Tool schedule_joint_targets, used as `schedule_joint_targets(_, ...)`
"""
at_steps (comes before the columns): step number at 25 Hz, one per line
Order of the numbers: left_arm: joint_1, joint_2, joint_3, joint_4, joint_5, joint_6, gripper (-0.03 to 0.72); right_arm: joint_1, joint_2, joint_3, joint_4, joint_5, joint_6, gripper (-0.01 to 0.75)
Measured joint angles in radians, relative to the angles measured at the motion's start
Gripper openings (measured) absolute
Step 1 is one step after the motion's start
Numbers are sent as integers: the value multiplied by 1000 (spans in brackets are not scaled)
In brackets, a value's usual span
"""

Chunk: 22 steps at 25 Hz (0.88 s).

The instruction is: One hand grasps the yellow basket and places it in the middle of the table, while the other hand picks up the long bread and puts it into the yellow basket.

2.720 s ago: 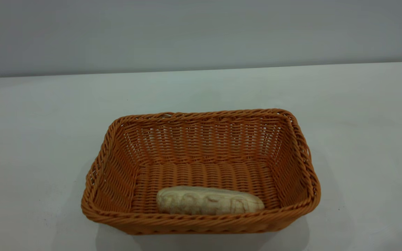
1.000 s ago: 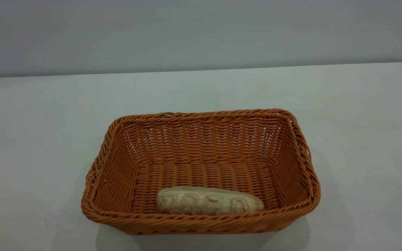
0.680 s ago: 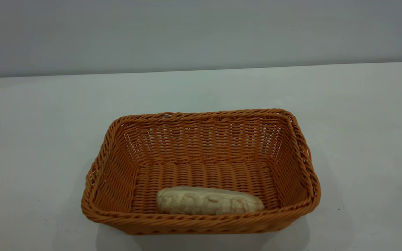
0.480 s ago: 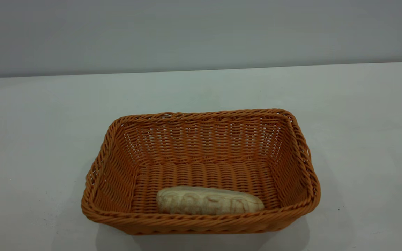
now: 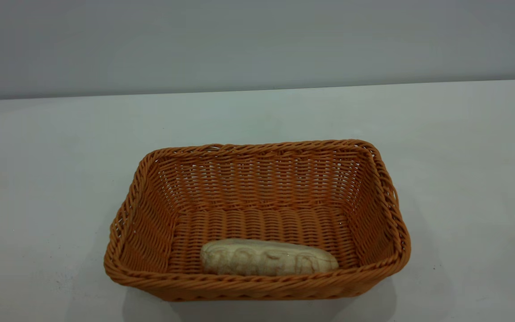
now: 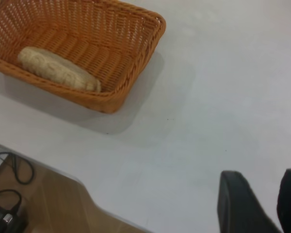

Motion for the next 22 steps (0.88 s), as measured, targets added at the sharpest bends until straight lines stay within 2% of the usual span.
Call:
schedule_joint_targets(8,0,0,0,0,0,-3,567,-1,0,0,0,0,0,242)
schedule_joint_targets(10,0,0,0,0,0,-3,567,-26,0,0,1,0,0,242)
schedule_joint_targets(16,12,0,0,0,0,-3,567,-194,0,0,1,0,0,242)
schedule_joint_targets(22,119,0,0,0,0,-3,567,-397,0,0,1,0,0,242)
